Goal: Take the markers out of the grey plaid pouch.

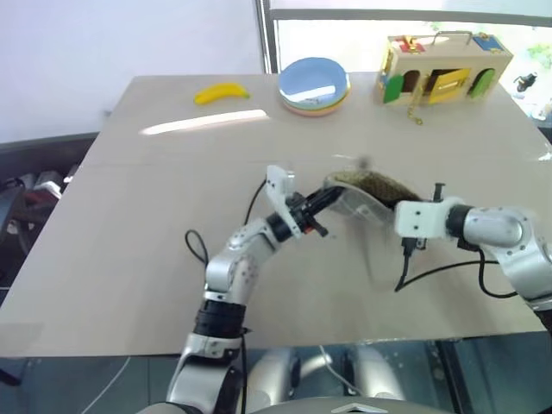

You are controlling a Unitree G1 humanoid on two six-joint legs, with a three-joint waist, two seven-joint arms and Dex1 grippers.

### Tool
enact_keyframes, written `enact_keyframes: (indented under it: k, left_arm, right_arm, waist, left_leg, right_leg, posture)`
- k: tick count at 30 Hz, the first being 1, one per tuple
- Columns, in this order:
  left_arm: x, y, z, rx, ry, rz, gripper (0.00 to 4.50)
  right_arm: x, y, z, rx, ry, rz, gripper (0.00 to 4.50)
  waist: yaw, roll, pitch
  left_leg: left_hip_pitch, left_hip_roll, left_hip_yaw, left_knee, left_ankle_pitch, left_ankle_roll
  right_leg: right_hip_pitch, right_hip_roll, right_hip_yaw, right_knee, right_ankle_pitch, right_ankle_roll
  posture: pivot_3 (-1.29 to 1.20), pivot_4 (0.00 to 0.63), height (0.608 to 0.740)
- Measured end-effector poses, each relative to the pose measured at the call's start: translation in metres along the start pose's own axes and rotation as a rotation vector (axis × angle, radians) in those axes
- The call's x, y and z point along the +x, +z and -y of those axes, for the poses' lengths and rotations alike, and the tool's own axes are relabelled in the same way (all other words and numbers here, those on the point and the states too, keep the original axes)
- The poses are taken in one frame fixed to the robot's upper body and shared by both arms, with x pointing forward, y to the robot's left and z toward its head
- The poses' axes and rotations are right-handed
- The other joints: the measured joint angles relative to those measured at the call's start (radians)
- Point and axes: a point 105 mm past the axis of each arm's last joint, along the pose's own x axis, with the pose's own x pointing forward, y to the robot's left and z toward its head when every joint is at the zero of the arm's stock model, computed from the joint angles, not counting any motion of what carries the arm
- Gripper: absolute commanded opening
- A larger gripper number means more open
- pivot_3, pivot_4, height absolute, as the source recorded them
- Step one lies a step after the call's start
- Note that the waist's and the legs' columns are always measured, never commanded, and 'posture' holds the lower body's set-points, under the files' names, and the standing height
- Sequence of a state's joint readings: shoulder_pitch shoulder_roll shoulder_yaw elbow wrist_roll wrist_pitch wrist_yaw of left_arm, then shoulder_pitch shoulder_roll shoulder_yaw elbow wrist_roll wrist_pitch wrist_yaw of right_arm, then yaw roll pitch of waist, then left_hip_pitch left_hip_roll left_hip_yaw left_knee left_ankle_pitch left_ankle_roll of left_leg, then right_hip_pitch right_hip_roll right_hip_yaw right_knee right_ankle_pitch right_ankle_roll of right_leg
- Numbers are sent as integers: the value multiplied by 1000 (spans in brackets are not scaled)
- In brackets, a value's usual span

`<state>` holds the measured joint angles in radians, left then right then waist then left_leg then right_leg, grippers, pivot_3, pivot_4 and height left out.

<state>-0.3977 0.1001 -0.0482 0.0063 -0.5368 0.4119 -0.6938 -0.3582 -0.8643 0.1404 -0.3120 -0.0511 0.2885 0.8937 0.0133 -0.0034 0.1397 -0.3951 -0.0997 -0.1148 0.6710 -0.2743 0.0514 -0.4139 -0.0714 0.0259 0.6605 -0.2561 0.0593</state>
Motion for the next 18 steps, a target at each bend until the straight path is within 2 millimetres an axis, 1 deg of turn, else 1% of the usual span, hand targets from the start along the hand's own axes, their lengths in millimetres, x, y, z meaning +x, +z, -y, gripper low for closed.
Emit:
enact_keyframes:
  k: [4, 6, 10, 12, 13, 14, 15, 16, 17, 18]
  left_arm:
    - [-7, 1, -6, 52, 20, -13, 0]
    - [-13, 4, -11, 97, 37, -17, 0]
    - [-20, 7, -17, 153, 55, -25, 0]
    - [-22, 7, -19, 179, 64, -30, 0]
    - [-24, 7, -20, 189, 70, -33, 0]
    - [-26, 7, -21, 198, 78, -33, 0]
    - [-27, 8, -22, 202, 82, -31, 0]
    - [-30, 9, -24, 210, 98, -28, 0]
    - [-34, 11, -29, 222, 121, -29, 0]
    - [-40, 14, -33, 246, 145, -34, 0]
  right_arm:
    - [-20, 13, 9, 213, 15, 97, 459]
    - [-40, 23, 12, 350, 49, 191, 459]
    - [-59, 35, 14, 437, 86, 283, 459]
    - [-65, 40, 21, 475, 67, 321, 459]
    - [-67, 39, 27, 494, 31, 324, 459]
    - [-67, 31, 36, 522, -24, 294, 459]
    - [-67, 24, 40, 536, -55, 266, 459]
    - [-68, 6, 46, 562, -112, 191, 459]
    - [-69, -14, 47, 575, -152, 105, 459]
    - [-70, -35, 43, 575, -163, -4, 459]
  waist:
    - [2, 0, 0]
    - [3, 0, 0]
    - [1, 0, 0]
    - [0, 0, 0]
    - [0, 0, 0]
    - [1, 0, 0]
    - [2, 0, 0]
    - [5, 0, 0]
    - [7, 0, 0]
    - [9, 0, 0]
  left_leg:
    - [0, 0, -1, 0, 0, 0]
    - [-1, 0, -2, 0, 0, 0]
    - [-1, 0, -1, -1, 0, 0]
    - [-1, 0, -1, -1, 0, 0]
    - [-1, 0, -1, -1, 0, 0]
    - [0, 0, -1, 0, 0, 0]
    - [-1, 0, -1, 0, 0, 0]
    - [-1, -1, -1, 0, 0, 0]
    - [-1, -1, -1, 0, 0, 0]
    - [-1, -1, -1, 0, 0, 0]
  right_leg:
    - [0, 0, -1, 0, 0, 0]
    - [0, 0, -1, -1, 0, 0]
    - [0, -1, -1, -1, 0, 0]
    - [0, -1, 0, -1, 0, 0]
    - [0, -1, 0, -1, 0, 0]
    - [0, -1, 0, 0, 0, 0]
    - [0, -1, -1, 0, 0, 0]
    - [0, -1, -1, -1, 0, 0]
    - [0, -1, -1, -1, 0, 0]
    - [0, -1, -1, -1, 0, 0]
  posture:
    - [0, 150, 740]
    - [0, 150, 740]
    - [0, 150, 740]
    - [0, 150, 740]
    - [0, 150, 740]
    - [0, 150, 740]
    - [0, 150, 740]
    - [0, 150, 740]
    - [0, 150, 740]
    - [0, 150, 740]
